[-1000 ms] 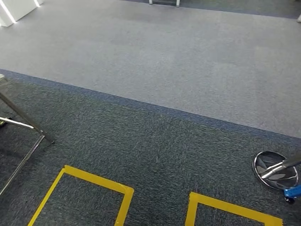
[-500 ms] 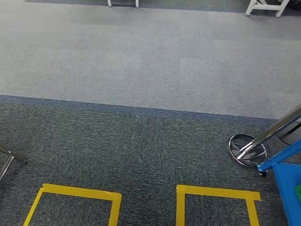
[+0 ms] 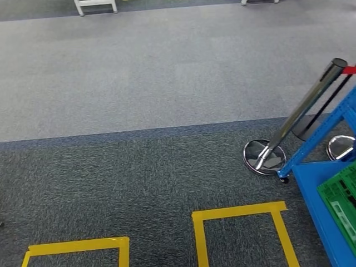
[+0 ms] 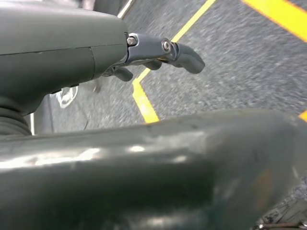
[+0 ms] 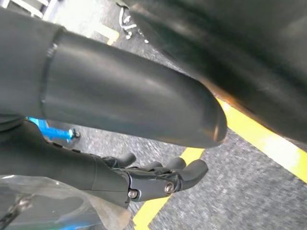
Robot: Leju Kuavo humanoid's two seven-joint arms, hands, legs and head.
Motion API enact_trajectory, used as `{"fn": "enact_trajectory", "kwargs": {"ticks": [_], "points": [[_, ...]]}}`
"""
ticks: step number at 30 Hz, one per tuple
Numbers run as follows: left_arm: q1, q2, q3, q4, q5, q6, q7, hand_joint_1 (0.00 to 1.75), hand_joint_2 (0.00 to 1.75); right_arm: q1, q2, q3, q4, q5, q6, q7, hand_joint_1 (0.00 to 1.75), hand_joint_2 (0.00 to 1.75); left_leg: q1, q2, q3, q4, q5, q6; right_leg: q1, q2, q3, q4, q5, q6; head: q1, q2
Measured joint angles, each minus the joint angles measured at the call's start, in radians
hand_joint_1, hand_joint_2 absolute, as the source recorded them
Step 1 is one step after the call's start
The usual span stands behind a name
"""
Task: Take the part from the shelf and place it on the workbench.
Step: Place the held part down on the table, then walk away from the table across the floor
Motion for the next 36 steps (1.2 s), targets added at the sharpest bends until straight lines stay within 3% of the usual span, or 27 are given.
{"fn": "enact_trajectory", "kwargs": {"ticks": [2,3,4,6,8,10,12,14,16,18,19,20,21,23,25,27,29,31,33,34,35,36], "points": [[0.004,0.0,0.0,0.0,-0.002,-0.004,0.001,0.0,0.0,-0.002,0.0,0.0,0.0,-0.001,0.001,0.0,0.0,0.0,-0.001,-0.033,-0.066,0.142,-0.061,0.002,0.004,0.025,-0.001,0.0,0.001,-0.007,-0.002,0.0],[0.006,0.0,0.0,0.0,-0.002,-0.005,0.001,0.0,0.0,-0.002,0.0,0.0,0.0,-0.001,0.002,0.0,0.0,0.0,-0.001,-0.038,-0.089,0.185,-0.068,0.004,0.007,0.04,0.0,0.001,0.001,-0.008,-0.002,0.0],[0.007,0.0,0.0,0.0,-0.003,-0.005,0.001,0.0,0.0,-0.002,0.0,0.0,0.0,-0.001,0.002,0.0,0.0,0.0,-0.002,-0.041,-0.095,0.189,-0.053,0.008,0.01,0.056,0.001,0.001,0.001,-0.009,-0.002,0.0],[0.008,0.0,0.0,0.0,-0.005,-0.006,0.001,0.0,0.0,-0.001,0.0,0.0,0.0,-0.002,0.003,0.0,0.0,0.0,-0.005,-0.059,-0.057,0.085,0.026,0.02,0.012,0.087,0.005,0.002,0.001,-0.009,-0.002,0.0],[0.007,0.0,0.0,0.0,-0.007,-0.004,0.002,0.0,0.0,-0.002,0.0,0.0,0.0,-0.003,0.003,-0.002,0.0,0.0,-0.007,-0.111,-0.007,-0.045,0.085,0.031,0.012,0.114,0.003,0.003,0.001,-0.005,-0.001,0.0],[0.005,-0.002,0.0,0.0,-0.011,-0.001,0.005,0.0,0.0,-0.003,0.0,0.0,0.0,-0.004,0.005,-0.003,0.0,0.0,-0.01,-0.139,0.01,-0.094,0.09,0.037,0.007,0.138,-0.008,0.004,0.004,0.007,-0.002,0.0],[0.002,-0.006,0.0,0.0,-0.014,0.002,0.008,0.0,0.0,0.002,-0.001,0.0,0.0,-0.005,0.007,-0.003,0.0,0.0,-0.011,-0.119,0.015,-0.109,0.093,0.042,0.001,0.153,-0.02,0.002,0.008,0.022,-0.003,0.0],[0.001,-0.01,0.0,0.0,-0.014,0.003,0.01,0.0,0.0,0.005,-0.002,0.0,0.0,-0.005,0.008,-0.003,0.0,0.0,-0.009,-0.09,0.024,-0.13,0.103,0.05,0.005,0.109,-0.045,0.039,-0.018,0.03,0.0,0.0],[0.002,-0.013,0.0,0.0,-0.015,0.003,0.011,0.0,0.0,0.003,-0.002,0.0,0.0,-0.005,0.008,-0.003,0.0,0.0,-0.01,-0.057,0.028,-0.139,0.106,0.055,0.008,0.042,-0.101,0.15,-0.08,0.036,0.004,0.0],[0.003,-0.014,0.0,0.0,-0.016,0.002,0.013,0.0,0.0,0.002,-0.002,0.0,0.0,-0.005,0.007,-0.003,0.0,0.0,-0.012,-0.023,0.028,-0.138,0.104,0.055,0.005,0.019,-0.157,0.261,-0.121,0.043,0.005,0.0],[0.003,-0.014,0.0,0.0,-0.017,0.002,0.015,0.0,0.0,0.003,-0.003,0.0,0.0,-0.006,0.007,-0.003,0.0,0.0,-0.012,-0.007,0.029,-0.138,0.102,0.055,0.003,0.014,-0.163,0.273,-0.116,0.046,0.005,0.0],[0.002,-0.014,0.0,0.0,-0.017,0.002,0.016,0.0,0.0,0.005,-0.003,0.0,0.0,-0.006,0.008,-0.003,0.0,0.0,-0.012,0.006,0.031,-0.137,0.1,0.053,0.001,0.009,-0.146,0.243,-0.092,0.049,0.005,0.0],[0.002,-0.015,0.0,0.0,-0.017,0.003,0.016,0.0,0.0,0.006,-0.004,-0.001,0.0,-0.007,0.008,-0.003,0.0,0.0,-0.011,0.019,0.033,-0.136,0.097,0.05,0.0,-0.003,-0.109,0.178,-0.057,0.051,0.005,0.0],[0.001,-0.016,0.0,0.0,-0.019,0.003,0.016,0.0,0.0,0.006,-0.005,-0.002,0.0,-0.009,0.007,-0.003,0.0,0.0,-0.014,0.039,0.039,-0.132,0.088,0.04,0.002,-0.043,-0.032,0.041,-0.008,0.043,0.005,0.0],[0.0,-0.017,-0.001,0.0,-0.023,0.004,0.016,0.0,0.0,0.005,-0.005,-0.003,0.0,-0.011,0.006,-0.003,0.0,0.0,-0.018,0.054,0.045,-0.128,0.081,0.028,0.006,-0.059,-0.002,-0.004,0.0,0.026,0.004,0.0],[-0.002,-0.018,-0.001,0.0,-0.027,0.005,0.016,0.0,0.0,0.006,-0.005,-0.004,0.0,-0.012,0.007,-0.003,0.0,0.0,-0.016,0.066,0.052,-0.127,0.076,0.017,0.005,-0.038,-0.005,-0.003,0.001,0.01,0.004,0.0],[-0.004,-0.019,-0.003,0.0,-0.029,0.006,0.015,0.0,0.0,0.006,-0.005,-0.004,0.0,-0.013,0.007,-0.003,0.0,0.0,-0.012,0.039,0.047,-0.096,0.047,0.006,0.003,-0.018,-0.002,-0.006,0.004,-0.003,0.0,0.0],[-0.003,-0.019,-0.003,0.0,-0.028,0.006,0.014,0.0,0.0,0.005,-0.005,-0.005,0.0,-0.013,0.008,-0.003,0.0,0.0,-0.009,-0.012,-0.001,0.016,-0.018,0.002,0.003,0.003,0.001,-0.007,0.007,-0.012,-0.004,0.0],[0.0,-0.019,-0.003,0.0,-0.026,0.006,0.014,0.0,0.0,0.004,-0.005,-0.005,0.0,-0.013,0.008,-0.003,0.0,0.0,-0.008,-0.034,-0.064,0.147,-0.067,0.004,0.008,0.031,0.0,-0.007,0.008,-0.016,-0.005,0.0],[0.001,-0.019,-0.003,0.0,-0.024,0.006,0.013,0.0,0.0,0.005,-0.005,-0.005,0.0,-0.012,0.009,-0.003,0.0,0.0,-0.009,-0.037,-0.08,0.173,-0.063,0.007,0.011,0.047,0.0,-0.006,0.009,-0.017,-0.005,0.0],[0.001,-0.019,-0.002,0.0,-0.021,0.006,0.011,0.0,0.0,0.005,-0.006,-0.005,0.0,-0.011,0.009,-0.003,0.0,0.0,-0.009,-0.04,-0.08,0.159,-0.038,0.011,0.013,0.062,0.001,-0.006,0.009,-0.018,-0.005,0.0],[0.0,-0.019,-0.002,0.0,-0.019,0.007,0.008,0.0,0.0,0.005,-0.006,-0.005,0.0,-0.01,0.009,-0.003,0.0,0.0,-0.01,-0.047,-0.062,0.109,0.002,0.017,0.014,0.078,0.003,-0.005,0.009,-0.018,-0.004,0.0]]}}
